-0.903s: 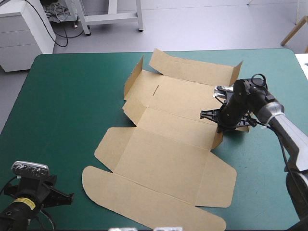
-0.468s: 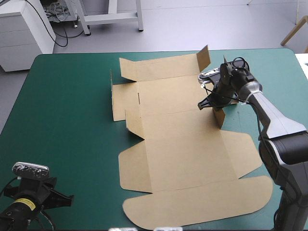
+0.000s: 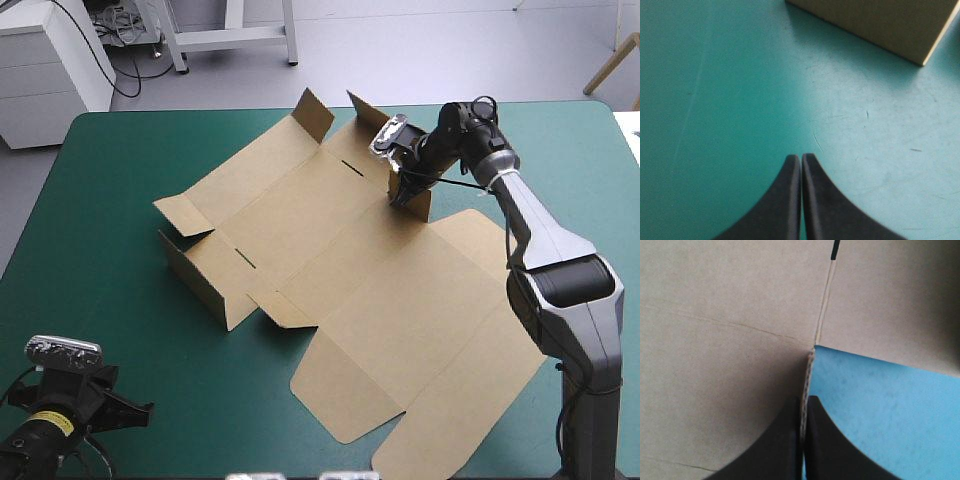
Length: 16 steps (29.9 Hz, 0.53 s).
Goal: Fold the box
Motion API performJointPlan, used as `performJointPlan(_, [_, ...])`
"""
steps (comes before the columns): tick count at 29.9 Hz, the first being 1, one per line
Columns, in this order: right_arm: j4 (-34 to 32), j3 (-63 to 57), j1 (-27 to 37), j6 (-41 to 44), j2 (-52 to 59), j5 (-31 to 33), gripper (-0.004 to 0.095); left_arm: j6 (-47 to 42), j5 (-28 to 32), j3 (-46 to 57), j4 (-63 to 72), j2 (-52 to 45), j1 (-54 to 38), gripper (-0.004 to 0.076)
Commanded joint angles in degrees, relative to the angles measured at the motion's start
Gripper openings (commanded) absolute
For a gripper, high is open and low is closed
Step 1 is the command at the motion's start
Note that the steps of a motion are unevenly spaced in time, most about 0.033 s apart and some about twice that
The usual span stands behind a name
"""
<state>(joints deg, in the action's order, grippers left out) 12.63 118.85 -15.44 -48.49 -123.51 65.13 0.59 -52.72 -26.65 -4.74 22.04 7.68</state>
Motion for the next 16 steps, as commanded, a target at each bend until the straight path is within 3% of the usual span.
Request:
performJointPlan(1, [2.0,2.9,-2.9,-9.0,2.9,-3.9,-0.0018,-0.1,3.9,-2.0,0.6,0.6,-0.2,-0.0010])
performJointPlan(7, [1.5,2.9,-9.2,-18.1,1.9,-11.5,-0.0018,0.0,5.3,-2.0,1.3,0.6,-0.2,-0.0010])
performJointPlan(16, [1.7,2.9,-16.8,-26.5,0.2,-15.5,-0.0020,0.0,6.4,-2.0,1.4,0.6,-0.2,-0.0010])
